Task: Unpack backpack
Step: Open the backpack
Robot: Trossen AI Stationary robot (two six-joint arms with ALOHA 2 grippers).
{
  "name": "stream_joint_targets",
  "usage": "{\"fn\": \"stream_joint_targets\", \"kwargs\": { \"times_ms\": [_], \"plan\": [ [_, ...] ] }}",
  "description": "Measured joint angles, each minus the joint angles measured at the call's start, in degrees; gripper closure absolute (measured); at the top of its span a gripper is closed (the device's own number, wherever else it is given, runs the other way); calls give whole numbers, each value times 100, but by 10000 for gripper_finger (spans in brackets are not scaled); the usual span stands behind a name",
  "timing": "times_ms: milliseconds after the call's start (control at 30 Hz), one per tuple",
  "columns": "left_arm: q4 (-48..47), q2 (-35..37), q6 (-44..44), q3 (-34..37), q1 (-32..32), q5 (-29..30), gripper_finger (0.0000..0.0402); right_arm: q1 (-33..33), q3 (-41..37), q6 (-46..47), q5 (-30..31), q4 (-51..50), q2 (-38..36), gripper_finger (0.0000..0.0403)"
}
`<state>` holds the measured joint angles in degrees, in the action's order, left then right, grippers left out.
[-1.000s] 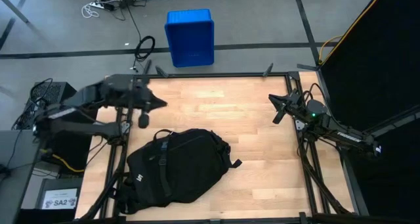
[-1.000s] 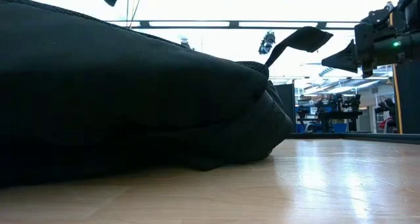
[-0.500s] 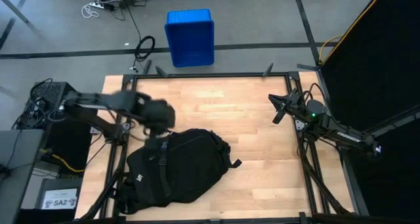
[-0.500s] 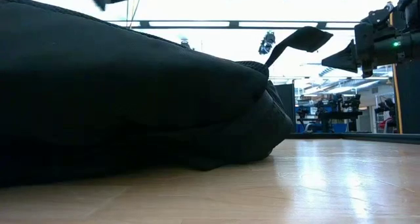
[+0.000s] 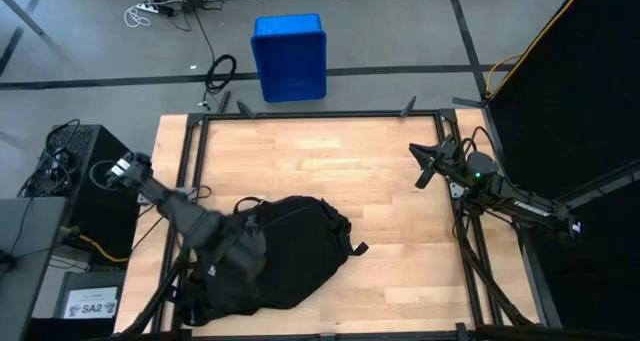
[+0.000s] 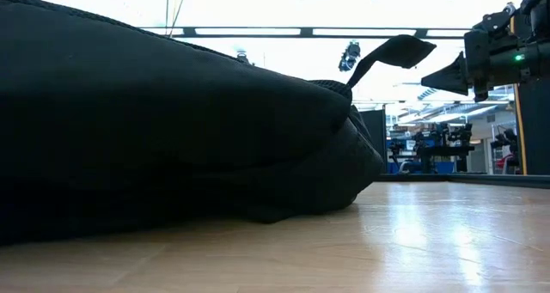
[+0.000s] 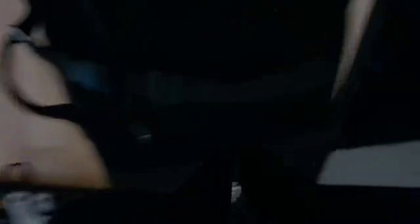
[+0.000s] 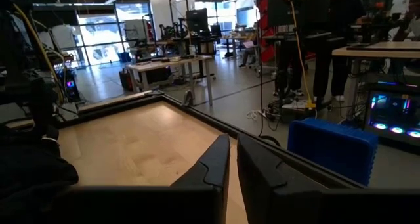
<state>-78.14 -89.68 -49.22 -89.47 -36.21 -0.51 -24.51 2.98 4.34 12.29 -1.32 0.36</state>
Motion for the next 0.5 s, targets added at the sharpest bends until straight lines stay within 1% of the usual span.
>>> {"fn": "stream_joint_targets", "kwargs": {
  "times_ms": [33,133,167,233,333,433,500],
  "plan": [
    [219,-21,-359,0,-106,199,402,0,0,1,0,0,0,400],
    [636,-130,-1657,0,-393,1233,402,0,0,1,0,-2,0,402],
    [688,-183,-1969,0,-437,1399,401,0,0,0,0,0,0,402],
    [751,-289,-2191,0,-527,1348,400,0,0,0,0,-1,0,399],
    [885,-475,-2010,0,-712,1071,390,0,0,2,2,2,0,395],
    [1249,-770,-1636,0,-934,978,364,0,0,0,2,17,0,394],
    [1516,-999,-1439,1,-1041,780,339,0,0,0,0,20,0,396]
  ]
}}
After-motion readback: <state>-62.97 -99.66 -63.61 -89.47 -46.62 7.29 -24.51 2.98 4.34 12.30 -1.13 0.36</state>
